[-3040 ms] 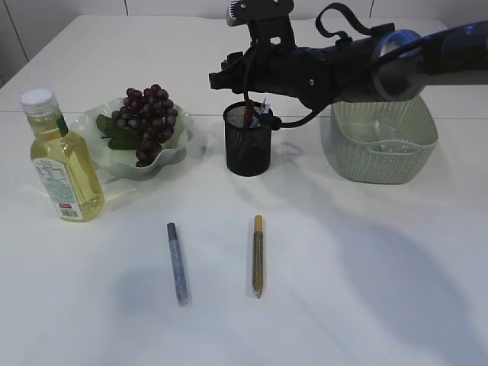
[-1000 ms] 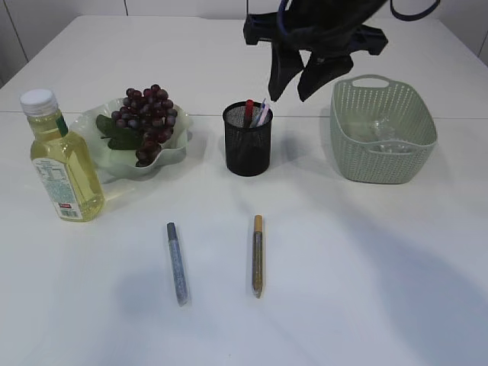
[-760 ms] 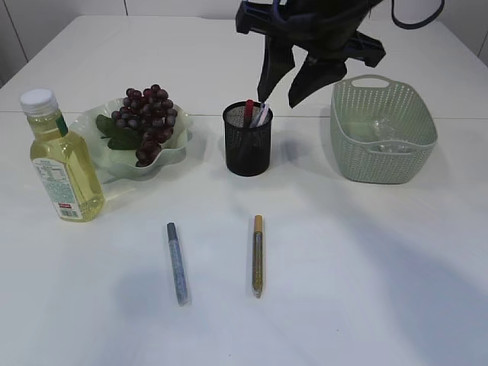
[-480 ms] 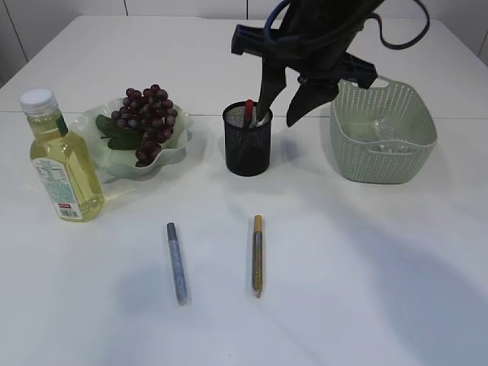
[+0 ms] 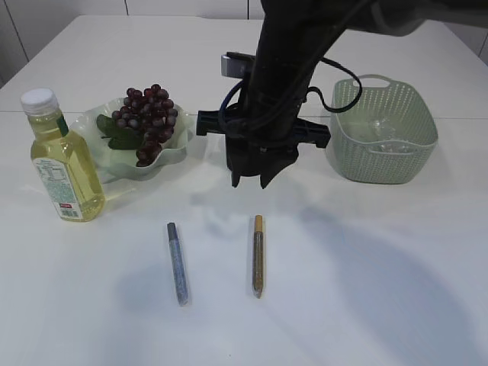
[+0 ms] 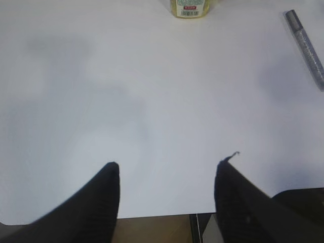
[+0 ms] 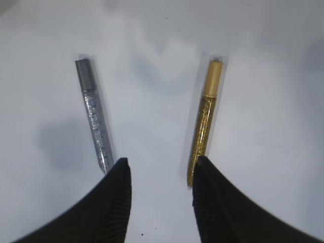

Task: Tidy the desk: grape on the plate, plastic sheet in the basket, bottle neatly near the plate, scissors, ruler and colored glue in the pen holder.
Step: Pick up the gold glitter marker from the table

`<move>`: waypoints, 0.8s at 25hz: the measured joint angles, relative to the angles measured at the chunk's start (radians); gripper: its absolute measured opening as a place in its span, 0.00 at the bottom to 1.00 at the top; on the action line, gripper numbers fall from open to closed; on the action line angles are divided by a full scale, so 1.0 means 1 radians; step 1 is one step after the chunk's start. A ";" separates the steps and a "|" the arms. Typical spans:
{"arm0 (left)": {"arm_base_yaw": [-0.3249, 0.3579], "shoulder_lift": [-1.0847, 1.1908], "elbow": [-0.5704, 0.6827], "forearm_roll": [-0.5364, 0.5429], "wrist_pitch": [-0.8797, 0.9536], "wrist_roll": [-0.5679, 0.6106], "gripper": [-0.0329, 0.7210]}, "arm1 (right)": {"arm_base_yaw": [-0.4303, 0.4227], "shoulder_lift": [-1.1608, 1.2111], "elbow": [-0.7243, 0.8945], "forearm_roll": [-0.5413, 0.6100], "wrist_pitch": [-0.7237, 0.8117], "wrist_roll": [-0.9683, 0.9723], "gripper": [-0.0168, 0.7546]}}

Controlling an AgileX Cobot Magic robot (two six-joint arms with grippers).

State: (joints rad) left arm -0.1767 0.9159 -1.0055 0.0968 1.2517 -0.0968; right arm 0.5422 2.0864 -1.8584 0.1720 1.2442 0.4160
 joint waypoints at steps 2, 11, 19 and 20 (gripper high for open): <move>0.000 0.000 0.000 -0.001 0.000 0.000 0.62 | 0.000 0.020 0.000 -0.005 -0.002 0.002 0.45; 0.000 0.000 0.000 -0.001 0.000 0.000 0.62 | 0.000 0.096 0.000 -0.057 -0.008 0.004 0.45; 0.000 0.000 0.000 -0.002 0.000 0.000 0.62 | 0.000 0.136 0.000 -0.031 -0.016 0.021 0.45; 0.000 0.000 0.000 -0.002 0.000 0.000 0.62 | 0.000 0.136 0.000 -0.031 -0.016 0.026 0.45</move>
State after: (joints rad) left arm -0.1767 0.9159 -1.0055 0.0944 1.2517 -0.0968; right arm 0.5422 2.2220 -1.8584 0.1411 1.2282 0.4423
